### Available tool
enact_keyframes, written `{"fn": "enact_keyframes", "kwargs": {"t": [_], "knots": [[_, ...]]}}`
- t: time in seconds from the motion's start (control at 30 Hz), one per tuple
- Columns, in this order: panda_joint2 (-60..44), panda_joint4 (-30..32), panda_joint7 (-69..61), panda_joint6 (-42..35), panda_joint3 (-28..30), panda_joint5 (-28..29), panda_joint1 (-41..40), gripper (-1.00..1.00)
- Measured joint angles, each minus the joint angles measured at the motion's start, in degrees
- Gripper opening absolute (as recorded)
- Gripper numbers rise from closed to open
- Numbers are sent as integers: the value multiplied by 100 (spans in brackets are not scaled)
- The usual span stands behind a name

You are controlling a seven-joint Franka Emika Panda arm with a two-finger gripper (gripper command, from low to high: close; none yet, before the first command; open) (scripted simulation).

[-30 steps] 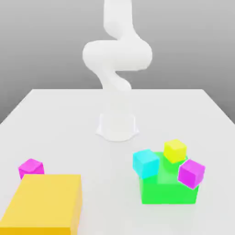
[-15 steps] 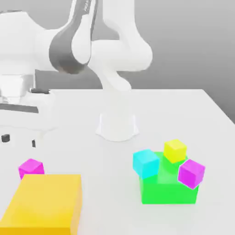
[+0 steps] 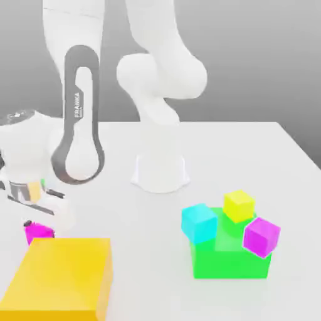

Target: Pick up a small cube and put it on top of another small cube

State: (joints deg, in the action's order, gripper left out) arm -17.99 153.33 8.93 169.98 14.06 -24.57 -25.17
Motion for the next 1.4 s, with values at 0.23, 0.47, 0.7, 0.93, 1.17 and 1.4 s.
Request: {"fn": "enact_keyframes", "kwargs": {"t": [0.23, 0.47, 0.7, 0.93, 1.17, 1.4], "knots": [[342, 86, 345, -244, 417, 461, 313, -100], [1165, 212, 1227, -953, 987, 1836, 762, -100], [459, -428, 514, -1610, 885, 2697, 984, -100], [-162, -1249, -1053, -2090, 772, 3880, 1097, -100], [-745, -2042, -2580, -2359, 747, 5066, 1230, -100], [-1259, -3022, -4047, -2533, 708, 6418, 1604, -100]]}}
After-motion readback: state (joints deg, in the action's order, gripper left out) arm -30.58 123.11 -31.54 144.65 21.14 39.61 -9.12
